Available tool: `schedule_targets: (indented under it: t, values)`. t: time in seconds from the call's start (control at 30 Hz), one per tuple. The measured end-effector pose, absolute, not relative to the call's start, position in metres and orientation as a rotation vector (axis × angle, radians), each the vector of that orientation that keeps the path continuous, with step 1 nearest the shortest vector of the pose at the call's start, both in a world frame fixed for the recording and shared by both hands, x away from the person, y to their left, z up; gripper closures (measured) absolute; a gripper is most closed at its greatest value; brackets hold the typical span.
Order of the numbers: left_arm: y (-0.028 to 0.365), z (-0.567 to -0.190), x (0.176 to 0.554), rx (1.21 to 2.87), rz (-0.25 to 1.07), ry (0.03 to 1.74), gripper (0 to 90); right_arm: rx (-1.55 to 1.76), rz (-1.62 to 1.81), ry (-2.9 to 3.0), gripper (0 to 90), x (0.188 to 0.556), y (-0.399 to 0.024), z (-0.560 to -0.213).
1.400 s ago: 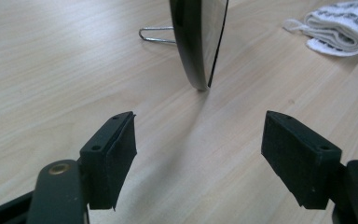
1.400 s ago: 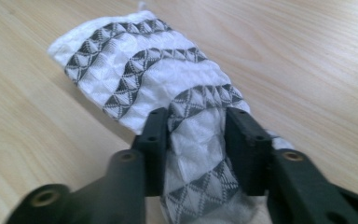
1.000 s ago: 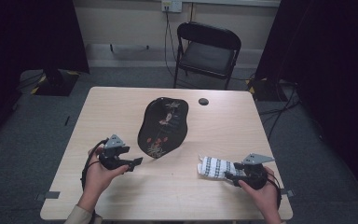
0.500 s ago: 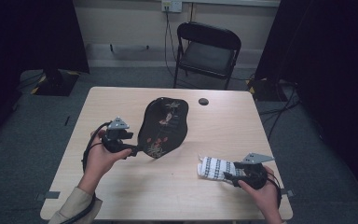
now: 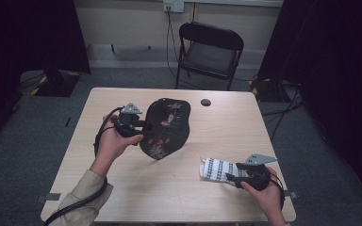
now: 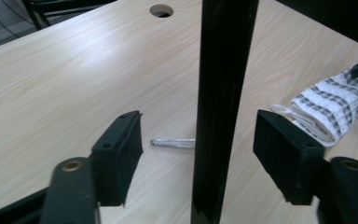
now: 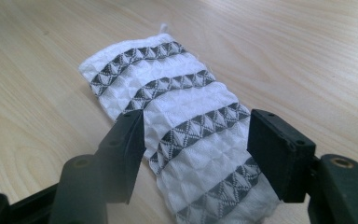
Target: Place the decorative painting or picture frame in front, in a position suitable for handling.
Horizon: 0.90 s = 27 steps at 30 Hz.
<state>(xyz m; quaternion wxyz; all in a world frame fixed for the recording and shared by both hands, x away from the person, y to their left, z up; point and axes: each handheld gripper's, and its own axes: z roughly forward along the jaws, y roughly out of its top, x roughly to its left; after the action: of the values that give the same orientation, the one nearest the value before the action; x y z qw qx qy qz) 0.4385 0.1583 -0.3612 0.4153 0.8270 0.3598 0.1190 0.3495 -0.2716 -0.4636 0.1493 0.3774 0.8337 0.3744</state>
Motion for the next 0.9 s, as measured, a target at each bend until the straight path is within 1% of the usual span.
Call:
schedule_targets:
  t: [0.1,0.17,0.2,0.27,0.3,0.37,0.4,0.47,0.53,0.57,0.6,0.63,0.73,0.9]
  values:
    - [0.154,-0.361,0.442,2.081,0.292,0.901,40.8,1.091,1.077,2.394,37.1,0.35,-0.273,-0.464]
    - [0.151,-0.36,0.444,2.084,0.286,0.887,48.1,1.089,1.077,2.396,37.1,0.35,-0.272,-0.464]
    - [0.149,-0.36,0.445,2.088,0.294,0.883,48.6,1.087,1.08,2.398,37.1,0.35,-0.272,-0.464]
    - [0.146,-0.36,0.448,2.087,0.289,0.862,54.3,1.086,1.082,2.398,37.1,0.35,-0.272,-0.464]
    - [0.146,-0.36,0.448,2.087,0.289,0.862,55.6,1.086,1.082,2.398,37.1,0.35,-0.272,-0.464]
    - [0.142,-0.36,0.449,2.101,0.299,0.841,64.1,1.077,1.076,2.401,37.7,0.35,-0.271,-0.464]
    - [0.142,-0.36,0.449,2.101,0.299,0.841,65.1,1.077,1.076,2.401,37.7,0.35,-0.271,-0.464]
    - [0.14,-0.358,0.45,2.099,0.281,0.853,73.4,1.079,1.074,2.406,37.8,0.351,-0.271,-0.465]
    - [0.139,-0.357,0.451,2.097,0.257,0.858,75.3,1.077,1.074,2.406,37.9,0.351,-0.271,-0.465]
    - [0.139,-0.357,0.451,2.097,0.257,0.858,77.7,1.077,1.074,2.406,37.9,0.351,-0.271,-0.465]
    - [0.137,-0.356,0.45,2.08,0.203,0.895,79.8,1.075,1.074,2.404,37.9,0.351,-0.272,-0.465]
    - [0.137,-0.355,0.45,2.087,0.205,0.903,80.6,1.074,1.074,2.403,37.9,0.351,-0.272,-0.464]
    - [0.135,-0.355,0.449,2.083,0.203,0.896,80.8,1.074,1.078,2.402,37.9,0.351,-0.272,-0.464]
    - [0.131,-0.354,0.446,2.047,0.212,0.941,81.0,1.07,1.07,2.401,37.9,0.351,-0.272,-0.464]
